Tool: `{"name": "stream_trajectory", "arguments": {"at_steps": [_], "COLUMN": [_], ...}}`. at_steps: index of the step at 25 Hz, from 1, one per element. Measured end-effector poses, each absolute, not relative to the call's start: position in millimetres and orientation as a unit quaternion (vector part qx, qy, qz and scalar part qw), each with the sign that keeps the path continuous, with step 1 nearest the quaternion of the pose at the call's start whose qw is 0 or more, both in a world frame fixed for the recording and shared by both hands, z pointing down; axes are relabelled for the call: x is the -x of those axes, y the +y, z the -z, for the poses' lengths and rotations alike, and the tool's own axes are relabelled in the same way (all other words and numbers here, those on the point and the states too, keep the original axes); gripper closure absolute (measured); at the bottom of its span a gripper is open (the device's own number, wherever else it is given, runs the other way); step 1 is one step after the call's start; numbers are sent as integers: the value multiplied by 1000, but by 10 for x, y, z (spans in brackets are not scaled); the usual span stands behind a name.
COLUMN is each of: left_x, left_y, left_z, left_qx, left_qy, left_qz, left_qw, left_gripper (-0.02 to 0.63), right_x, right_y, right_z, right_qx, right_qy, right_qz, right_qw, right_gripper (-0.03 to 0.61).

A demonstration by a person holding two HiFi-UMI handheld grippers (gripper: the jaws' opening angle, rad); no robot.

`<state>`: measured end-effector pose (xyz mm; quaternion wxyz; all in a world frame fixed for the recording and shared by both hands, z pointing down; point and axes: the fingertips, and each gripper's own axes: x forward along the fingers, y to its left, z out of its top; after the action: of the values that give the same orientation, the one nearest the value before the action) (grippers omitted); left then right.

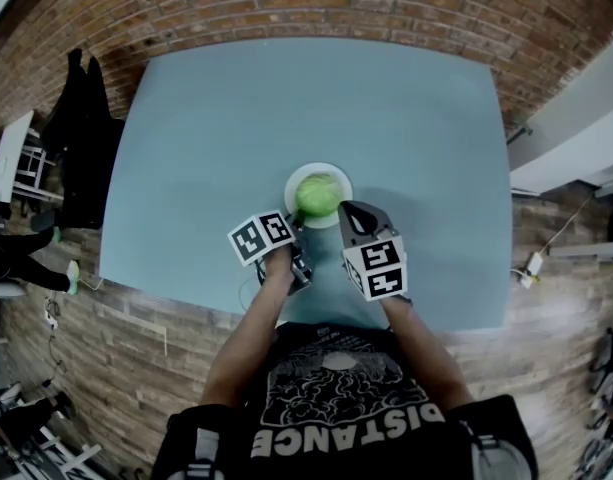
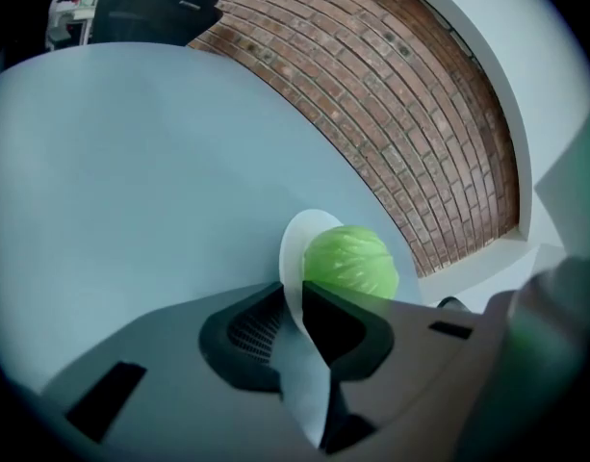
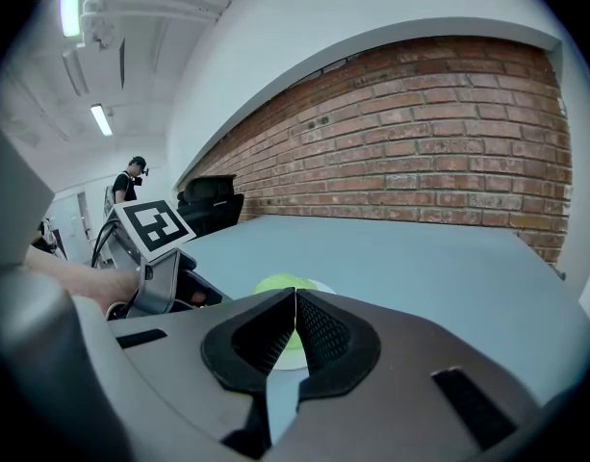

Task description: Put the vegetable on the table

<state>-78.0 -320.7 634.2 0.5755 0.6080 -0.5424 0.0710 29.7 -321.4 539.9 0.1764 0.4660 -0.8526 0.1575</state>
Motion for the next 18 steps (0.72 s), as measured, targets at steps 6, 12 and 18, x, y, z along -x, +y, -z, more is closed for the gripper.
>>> {"name": "stream_trajectory", "arguments": {"at_steps": [6, 12, 18], "left_x": [813, 918, 887], "left_y": [-3223, -3274, -3258], "left_z": [-6325, -6281, -6038], "left_qx": [-621, -635, -680], "left_qy": [-560, -582, -574], "left_qz": [-129, -175, -142], "left_qw": [532, 477, 434], "left_gripper": [556, 554, 555], "right_x": [-266, -237, -261], "right_y": [-3201, -3122, -3057], "right_z": [-5405, -5407, -5322], "right_qx": [-465, -469, -481], "right_qy": [-854, -851, -847], "right_qz": [-158, -157, -151], "right_qw": [172, 176, 170], "right_gripper": [569, 569, 569]}}
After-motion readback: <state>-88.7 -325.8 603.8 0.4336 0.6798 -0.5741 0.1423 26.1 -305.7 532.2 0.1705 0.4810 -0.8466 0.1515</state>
